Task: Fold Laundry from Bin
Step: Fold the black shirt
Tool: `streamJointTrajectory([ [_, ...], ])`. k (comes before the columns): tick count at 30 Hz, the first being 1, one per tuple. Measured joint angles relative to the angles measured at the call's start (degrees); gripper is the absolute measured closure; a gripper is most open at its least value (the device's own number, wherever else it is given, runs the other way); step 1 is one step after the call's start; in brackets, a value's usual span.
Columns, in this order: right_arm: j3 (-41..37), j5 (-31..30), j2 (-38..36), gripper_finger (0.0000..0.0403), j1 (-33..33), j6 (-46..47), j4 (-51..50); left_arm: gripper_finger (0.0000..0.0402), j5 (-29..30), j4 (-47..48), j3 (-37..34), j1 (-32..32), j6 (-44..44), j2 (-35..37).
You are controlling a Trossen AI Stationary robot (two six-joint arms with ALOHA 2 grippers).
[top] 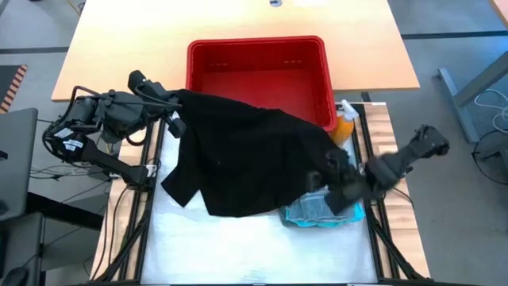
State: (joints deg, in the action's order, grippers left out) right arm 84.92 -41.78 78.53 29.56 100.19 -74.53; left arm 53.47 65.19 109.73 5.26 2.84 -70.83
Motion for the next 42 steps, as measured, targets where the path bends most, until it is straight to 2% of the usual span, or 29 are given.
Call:
streamJointTrajectory([
  [2,-2.3,-1.5,1.9,0.0187,3.9,7.5,-2.5,0.0401,-1.4,-0.9,0.0,-0.4,0.6,0.0],
  [5,-4.3,1.7,4.8,0.0194,6.8,13.9,-8.6,0.0401,-2.8,-1.8,0.0,-0.5,1.9,-0.1],
  [8,-5.0,4.9,5.1,0.0198,7.7,15.6,-12.7,0.0401,-3.3,-2.2,0.0,-0.5,3.2,-0.4],
  [11,-7.3,8.1,5.2,0.0199,8.3,16.1,-11.7,0.0401,-3.3,-2.2,0.0,-0.5,4.8,-0.5],
  [16,-10.0,9.7,4.9,0.0190,8.7,21.3,-11.9,0.0401,-4.8,-2.4,0.0,-1.3,7.8,-0.5],
  [23,-11.7,9.0,4.9,0.0165,6.0,20.6,-9.5,0.0401,-6.6,-2.5,0.0,-1.3,6.5,-0.5],
  [32,-11.9,7.4,5.2,0.0163,3.1,18.1,-7.1,0.0401,-7.2,0.5,0.0,-1.3,7.4,-0.4],
  [35,-14.1,6.0,5.1,0.0164,2.1,17.8,-4.3,0.0401,-7.2,0.9,0.0,-1.3,7.4,-0.4],
  [39,-17.2,6.6,5.1,0.0192,0.8,16.6,-1.3,0.0401,-7.2,0.9,0.0,-1.3,7.4,-0.4],
  [42,-17.4,4.9,5.1,0.0251,1.1,16.2,-1.3,0.0401,-7.3,0.9,0.0,-1.3,7.3,-0.1],
])
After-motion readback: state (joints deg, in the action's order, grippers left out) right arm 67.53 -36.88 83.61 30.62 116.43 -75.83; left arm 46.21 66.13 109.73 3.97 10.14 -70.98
